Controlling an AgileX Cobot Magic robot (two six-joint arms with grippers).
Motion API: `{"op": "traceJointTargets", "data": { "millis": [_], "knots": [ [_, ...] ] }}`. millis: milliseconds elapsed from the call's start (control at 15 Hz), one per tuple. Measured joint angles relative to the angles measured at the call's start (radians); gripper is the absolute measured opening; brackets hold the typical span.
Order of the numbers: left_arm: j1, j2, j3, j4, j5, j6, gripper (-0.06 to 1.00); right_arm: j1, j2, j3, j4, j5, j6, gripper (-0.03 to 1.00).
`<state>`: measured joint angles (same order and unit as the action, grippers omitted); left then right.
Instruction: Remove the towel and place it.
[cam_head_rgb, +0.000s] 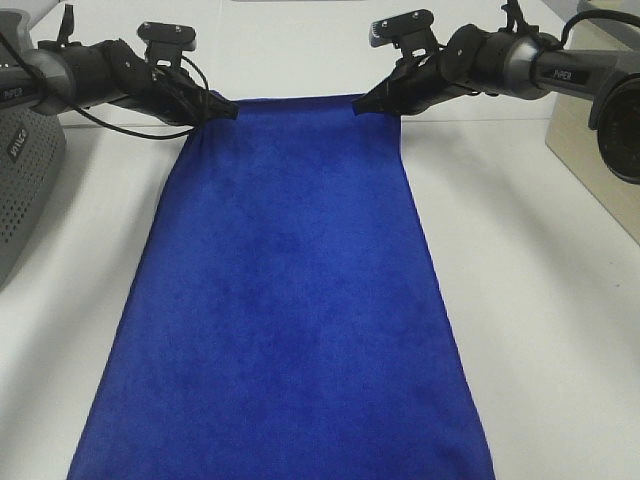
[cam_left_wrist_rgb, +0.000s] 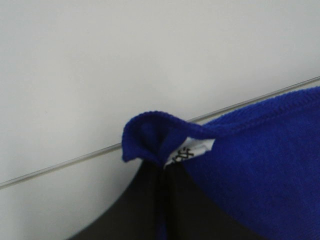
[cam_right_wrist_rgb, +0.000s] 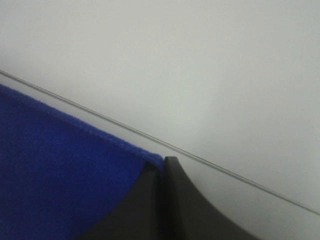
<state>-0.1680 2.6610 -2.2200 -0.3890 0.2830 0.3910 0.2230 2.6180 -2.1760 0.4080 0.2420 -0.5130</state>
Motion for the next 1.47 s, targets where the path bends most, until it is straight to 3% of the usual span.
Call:
{"op": "traceJointTargets", "data": {
  "millis": [1133, 1333, 1467],
  "knots": [
    [-0.001, 0.025, -0.001, 0.033, -0.062, 0.003, 0.02, 0.001, 0.034, 0.000, 0.008, -0.011, 0.000, 0.02],
    [-0.001, 0.029, -0.001, 0.034, -0.078, 0.003, 0.09, 0.001, 0.034, 0.000, 0.008, -0.011, 0.000, 0.02],
    [-0.001, 0.030, -0.001, 0.035, -0.085, 0.003, 0.20, 0.001, 0.034, 0.000, 0.008, -0.011, 0.000, 0.10]
  ]
}}
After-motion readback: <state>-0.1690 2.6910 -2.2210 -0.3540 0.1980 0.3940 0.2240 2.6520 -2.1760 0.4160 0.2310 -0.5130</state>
